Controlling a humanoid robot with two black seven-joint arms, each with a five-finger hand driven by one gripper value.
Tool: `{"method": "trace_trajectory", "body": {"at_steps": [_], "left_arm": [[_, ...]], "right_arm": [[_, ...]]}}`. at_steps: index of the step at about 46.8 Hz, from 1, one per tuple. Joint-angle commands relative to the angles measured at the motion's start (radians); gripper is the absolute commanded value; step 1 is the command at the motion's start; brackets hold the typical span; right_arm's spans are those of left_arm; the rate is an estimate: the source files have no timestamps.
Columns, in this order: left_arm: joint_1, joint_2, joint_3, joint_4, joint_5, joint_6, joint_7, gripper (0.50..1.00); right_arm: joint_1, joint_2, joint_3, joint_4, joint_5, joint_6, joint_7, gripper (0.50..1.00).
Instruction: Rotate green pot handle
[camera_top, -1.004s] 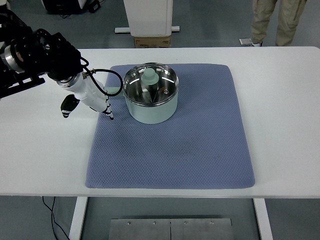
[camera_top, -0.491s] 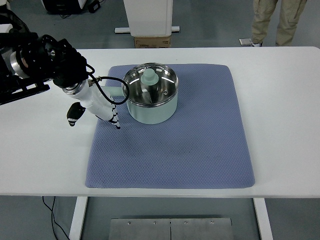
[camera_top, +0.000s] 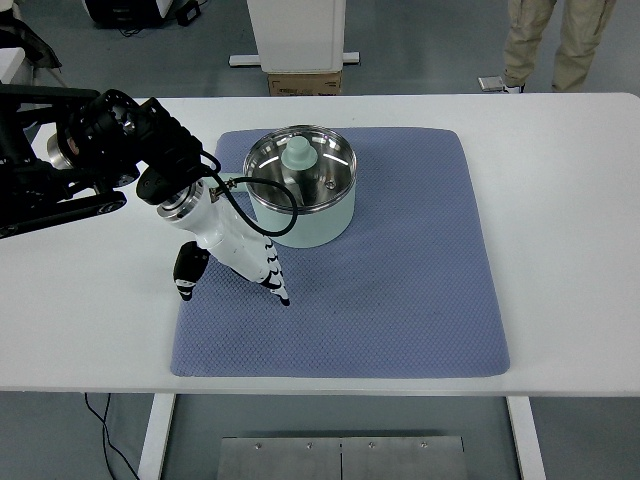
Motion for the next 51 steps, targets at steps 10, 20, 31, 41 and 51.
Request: {"method": "trace_trajectory", "body": {"at_steps": [10, 20, 31, 41, 51], "left_arm": [[0.022, -0.016, -0.064, 0.000, -0.259, 0.009, 0.000, 1.000], [0.039, -0.023, -0.118, 0.007, -0.464, 0.013, 0.000, 1.000], [0.054, -0.026, -0.138, 0.031, -0.711, 0.053, 0.000, 1.000], [0.077, -0.032, -0.141, 0.085, -0.903, 0.095, 0.000, 1.000], [0.094, -0.035, -0.141, 0.157, -1.128, 0.115, 0.000, 1.000]], "right_arm": [[0.000, 0.000, 0.000, 0.000, 0.000, 0.000, 0.000, 1.000], [0.000, 0.000, 0.000, 0.000, 0.000, 0.000, 0.000, 1.000], [0.000, 0.000, 0.000, 0.000, 0.000, 0.000, 0.000, 1.000], [0.000, 0.000, 0.000, 0.000, 0.000, 0.000, 0.000, 1.000], [0.000, 0.000, 0.000, 0.000, 0.000, 0.000, 0.000, 1.000]]}}
